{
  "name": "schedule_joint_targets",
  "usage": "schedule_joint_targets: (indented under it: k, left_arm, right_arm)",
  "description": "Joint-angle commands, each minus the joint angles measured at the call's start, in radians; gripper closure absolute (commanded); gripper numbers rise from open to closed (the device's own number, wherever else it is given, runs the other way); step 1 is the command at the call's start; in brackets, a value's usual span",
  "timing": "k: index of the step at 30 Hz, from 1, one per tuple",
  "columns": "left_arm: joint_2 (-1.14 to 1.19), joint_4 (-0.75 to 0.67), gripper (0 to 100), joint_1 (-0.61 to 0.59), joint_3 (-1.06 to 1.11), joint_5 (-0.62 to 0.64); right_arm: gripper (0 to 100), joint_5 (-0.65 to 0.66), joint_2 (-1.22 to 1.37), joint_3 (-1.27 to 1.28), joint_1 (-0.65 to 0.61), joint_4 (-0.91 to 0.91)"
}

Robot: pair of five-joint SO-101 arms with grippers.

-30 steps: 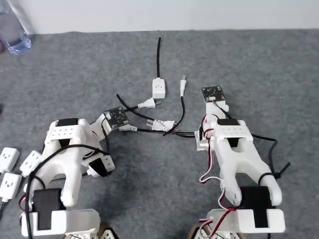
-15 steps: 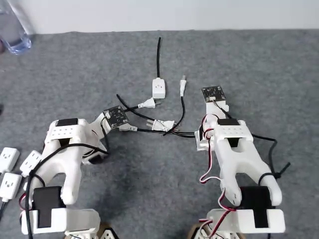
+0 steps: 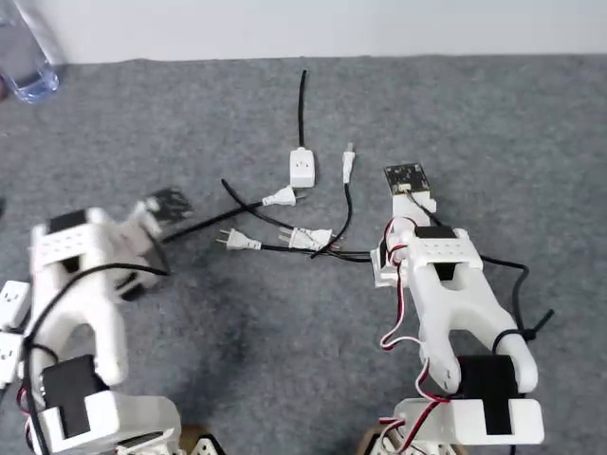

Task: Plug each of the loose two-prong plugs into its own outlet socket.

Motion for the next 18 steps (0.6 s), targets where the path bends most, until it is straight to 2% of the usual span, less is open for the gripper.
schedule_joint_targets:
  k: [1, 5, 8, 14, 16, 18]
  left_arm:
    - [-0.015, 0.097, 99, -0.144, -0.113, -0.054]
    - [-0.005, 0.069, 99, -0.253, -0.127, -0.1]
    - [-0.005, 0.068, 96, -0.282, -0.125, -0.112]
    - [-0.014, 0.127, 70, -0.279, -0.128, -0.091]
    - [-0.014, 0.12, 65, -0.279, -0.131, -0.091]
    - [-0.015, 0.101, 65, -0.285, -0.131, -0.086]
  right_arm:
    - [61.9, 0.0, -0.004, -0.026, 0.004, -0.016]
    - [61.9, 0.0, -0.004, -0.026, 0.004, -0.016]
    - [61.9, 0.0, -0.004, -0.026, 0.004, -0.016]
    - [61.9, 0.0, -0.004, -0.026, 0.002, -0.016]
    - [61.9, 0.0, -0.002, -0.026, 0.002, -0.016]
    - [61.9, 0.0, -0.002, -0.026, 0.002, -0.016]
